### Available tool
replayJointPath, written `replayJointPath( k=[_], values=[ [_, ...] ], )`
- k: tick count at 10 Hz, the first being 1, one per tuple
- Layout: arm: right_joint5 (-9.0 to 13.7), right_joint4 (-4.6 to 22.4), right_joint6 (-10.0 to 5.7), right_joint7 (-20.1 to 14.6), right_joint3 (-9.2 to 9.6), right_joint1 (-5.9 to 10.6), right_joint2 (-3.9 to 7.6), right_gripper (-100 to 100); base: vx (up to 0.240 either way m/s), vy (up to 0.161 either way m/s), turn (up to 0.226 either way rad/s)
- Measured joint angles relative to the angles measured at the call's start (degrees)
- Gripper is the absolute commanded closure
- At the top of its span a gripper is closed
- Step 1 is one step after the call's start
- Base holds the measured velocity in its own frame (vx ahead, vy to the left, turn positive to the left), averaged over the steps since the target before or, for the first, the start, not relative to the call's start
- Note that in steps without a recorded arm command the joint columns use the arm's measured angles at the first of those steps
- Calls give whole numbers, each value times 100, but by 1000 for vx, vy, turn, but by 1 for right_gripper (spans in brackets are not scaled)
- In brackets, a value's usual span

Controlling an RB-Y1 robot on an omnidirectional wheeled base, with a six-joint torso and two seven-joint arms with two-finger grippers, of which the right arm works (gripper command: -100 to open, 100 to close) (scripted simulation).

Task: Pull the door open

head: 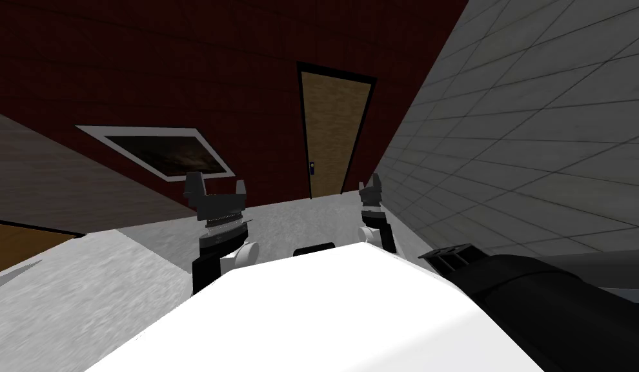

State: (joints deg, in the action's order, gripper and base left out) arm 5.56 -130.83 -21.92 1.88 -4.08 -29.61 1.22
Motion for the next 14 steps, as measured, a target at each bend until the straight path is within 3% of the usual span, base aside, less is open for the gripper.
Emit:
replayJointPath(
  k=[5,7,14],
  values=[
    [261,569,-11,-518,-93,297,150,-100,152,-8,98],
    [379,844,36,-748,-154,510,195,-100,136,-12,96],
    [713,1558,29,-1443,-251,865,285,-100,93,-7,84]
  ],
)
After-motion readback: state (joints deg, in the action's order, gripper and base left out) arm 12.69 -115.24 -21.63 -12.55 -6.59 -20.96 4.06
